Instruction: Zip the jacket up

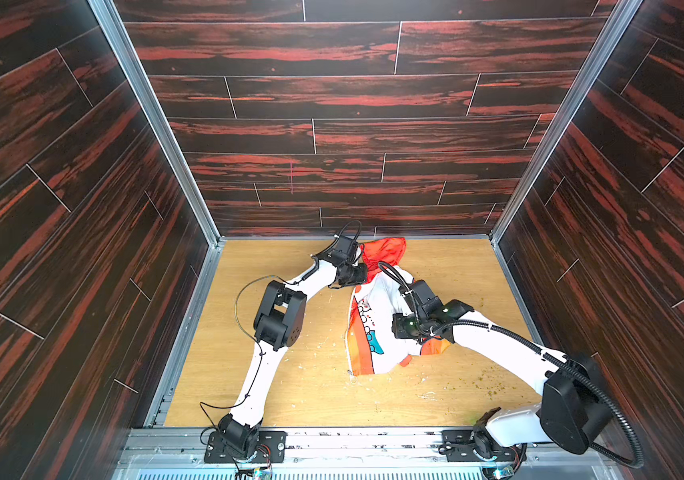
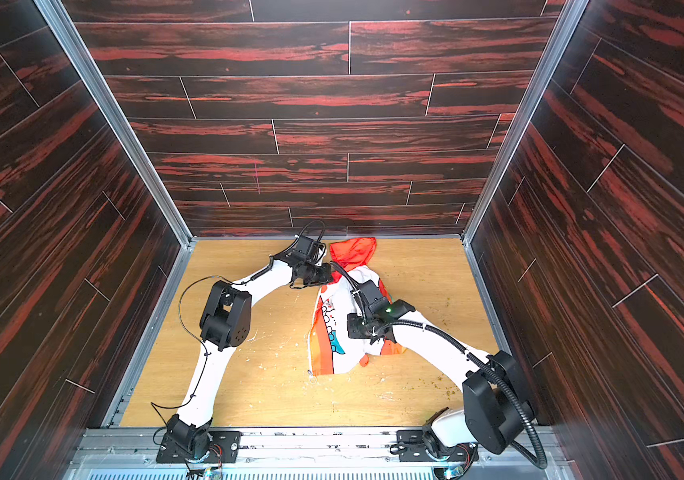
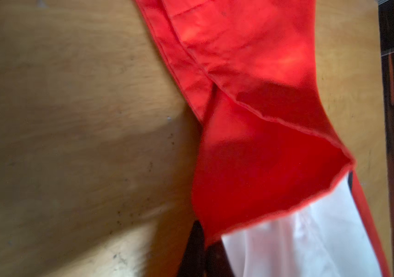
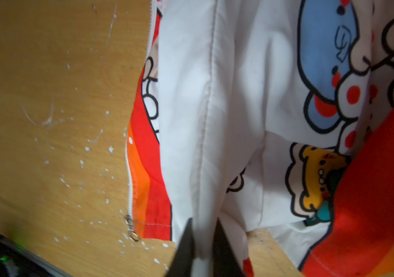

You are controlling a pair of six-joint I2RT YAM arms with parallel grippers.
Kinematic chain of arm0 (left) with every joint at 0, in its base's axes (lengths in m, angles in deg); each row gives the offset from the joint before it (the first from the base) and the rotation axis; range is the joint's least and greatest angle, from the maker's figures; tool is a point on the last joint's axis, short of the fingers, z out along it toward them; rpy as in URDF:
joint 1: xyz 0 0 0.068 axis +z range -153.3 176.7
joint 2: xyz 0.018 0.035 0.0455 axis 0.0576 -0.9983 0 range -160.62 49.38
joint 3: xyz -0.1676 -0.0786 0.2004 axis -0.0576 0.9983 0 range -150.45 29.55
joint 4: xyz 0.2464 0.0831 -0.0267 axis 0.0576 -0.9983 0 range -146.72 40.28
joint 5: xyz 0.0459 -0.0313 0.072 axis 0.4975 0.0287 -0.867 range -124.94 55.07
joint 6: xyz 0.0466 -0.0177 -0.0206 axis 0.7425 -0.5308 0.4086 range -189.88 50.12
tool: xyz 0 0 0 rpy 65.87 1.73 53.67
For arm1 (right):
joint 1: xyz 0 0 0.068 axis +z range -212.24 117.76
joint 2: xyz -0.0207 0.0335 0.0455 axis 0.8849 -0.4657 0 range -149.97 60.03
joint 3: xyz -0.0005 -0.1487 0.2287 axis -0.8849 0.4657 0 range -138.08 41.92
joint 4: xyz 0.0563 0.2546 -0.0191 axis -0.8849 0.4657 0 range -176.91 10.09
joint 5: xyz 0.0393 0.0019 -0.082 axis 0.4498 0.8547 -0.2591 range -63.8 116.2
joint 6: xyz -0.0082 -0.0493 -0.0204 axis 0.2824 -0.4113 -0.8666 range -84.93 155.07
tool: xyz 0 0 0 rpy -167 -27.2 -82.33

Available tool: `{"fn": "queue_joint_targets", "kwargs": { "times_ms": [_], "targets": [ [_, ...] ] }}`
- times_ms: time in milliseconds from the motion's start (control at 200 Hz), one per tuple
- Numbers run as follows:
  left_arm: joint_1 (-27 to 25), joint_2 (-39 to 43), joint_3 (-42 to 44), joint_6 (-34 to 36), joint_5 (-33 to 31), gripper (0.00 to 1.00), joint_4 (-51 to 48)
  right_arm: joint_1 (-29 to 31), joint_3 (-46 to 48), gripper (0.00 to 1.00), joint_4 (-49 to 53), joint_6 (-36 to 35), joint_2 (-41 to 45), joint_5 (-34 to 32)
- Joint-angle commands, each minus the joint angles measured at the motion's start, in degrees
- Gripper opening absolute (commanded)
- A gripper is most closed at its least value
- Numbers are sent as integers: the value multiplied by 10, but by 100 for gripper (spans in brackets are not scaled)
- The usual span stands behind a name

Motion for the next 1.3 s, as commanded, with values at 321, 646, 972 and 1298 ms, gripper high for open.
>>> {"fn": "queue_joint_targets", "kwargs": {
  "times_ms": [321, 646, 972, 1298],
  "targets": [
    [93, 383, 365, -148, 22, 0, 229, 32, -106, 0, 62, -1, 94, 14],
    [138, 578, 344, -98, 23, 0, 86, 58, -204, 0, 131, -9, 186, -7],
    [139, 699, 277, -117, 3, 0, 82, 58, -352, 0, 214, -57, 228, 5],
    [138, 745, 121, -105, -36, 0, 30, 59, -443, 0, 219, -93, 266, 130]
  ]
}}
